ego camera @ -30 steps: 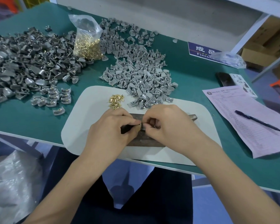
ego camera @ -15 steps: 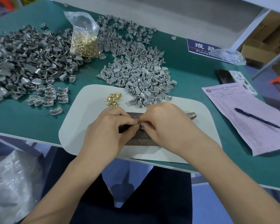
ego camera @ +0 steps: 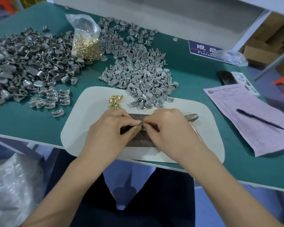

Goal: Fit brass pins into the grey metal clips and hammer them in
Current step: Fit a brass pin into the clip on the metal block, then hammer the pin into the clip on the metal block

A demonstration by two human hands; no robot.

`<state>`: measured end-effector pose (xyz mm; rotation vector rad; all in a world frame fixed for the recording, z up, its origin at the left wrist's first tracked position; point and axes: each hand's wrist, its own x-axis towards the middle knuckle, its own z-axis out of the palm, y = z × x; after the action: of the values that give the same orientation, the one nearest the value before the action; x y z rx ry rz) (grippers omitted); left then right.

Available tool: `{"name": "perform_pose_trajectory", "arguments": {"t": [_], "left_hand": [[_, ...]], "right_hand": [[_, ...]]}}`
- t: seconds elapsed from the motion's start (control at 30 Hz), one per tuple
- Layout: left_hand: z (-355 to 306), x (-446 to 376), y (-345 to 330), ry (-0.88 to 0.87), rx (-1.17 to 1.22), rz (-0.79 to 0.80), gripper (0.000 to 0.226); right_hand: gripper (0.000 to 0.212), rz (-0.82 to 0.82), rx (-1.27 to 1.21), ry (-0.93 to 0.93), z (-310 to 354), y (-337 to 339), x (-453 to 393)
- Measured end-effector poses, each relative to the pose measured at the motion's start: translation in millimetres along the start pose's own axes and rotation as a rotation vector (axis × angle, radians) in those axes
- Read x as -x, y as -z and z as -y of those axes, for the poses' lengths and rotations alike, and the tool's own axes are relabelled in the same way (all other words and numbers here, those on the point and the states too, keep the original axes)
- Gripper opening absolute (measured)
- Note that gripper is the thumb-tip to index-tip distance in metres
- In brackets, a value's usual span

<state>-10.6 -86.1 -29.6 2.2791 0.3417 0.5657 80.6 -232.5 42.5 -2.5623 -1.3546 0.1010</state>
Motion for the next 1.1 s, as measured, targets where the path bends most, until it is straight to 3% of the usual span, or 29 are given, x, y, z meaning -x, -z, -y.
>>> {"name": "perform_pose_trajectory", "arguments": {"t": [0.1,0.27,0.4,0.47,0.53,0.57,0.63,0.7,0.87,1.03,1.1], "left_hand": [[-1,0,3,-0.019,-0.011,0.007,0.013],[-8,3,1,-0.033,-0.141,-0.034,0.010],[-8,1,3,-0.020,-0.175,-0.021,0.006],[-9,-1,4,-0.028,-0.194,-0.002,0.004],[-9,-2,5,-0.038,-0.194,0.010,0.003],[-8,-3,5,-0.044,-0.192,0.012,0.004],[-8,-3,6,-0.056,-0.202,0.021,0.005],[-8,-4,6,-0.060,-0.217,0.031,0.007],[-8,-6,7,-0.053,-0.224,0.043,0.006],[-7,-10,9,-0.070,-0.241,0.044,0.005],[-7,-11,9,-0.083,-0.260,0.046,0.007]], "right_hand": [[0.019,0.043,0.143,-0.041,12,-3,1],[0.023,-0.007,0.149,-0.056,9,-2,2],[0.017,-0.070,-0.067,-0.025,-9,-11,3],[0.016,-0.292,-0.256,-0.150,-29,-12,13],[0.016,-0.457,-0.247,-0.360,-53,-18,28],[0.018,-0.442,-0.155,-0.476,-64,-23,36],[0.033,-0.258,0.049,-0.676,-77,-34,52],[0.041,-0.150,0.056,-0.736,-83,-40,62],[0.037,-0.087,0.121,-0.724,-92,-32,63],[0.027,-0.289,-0.325,-0.460,-78,-11,61],[0.024,-0.251,-0.419,-0.357,-64,-5,61]]}}
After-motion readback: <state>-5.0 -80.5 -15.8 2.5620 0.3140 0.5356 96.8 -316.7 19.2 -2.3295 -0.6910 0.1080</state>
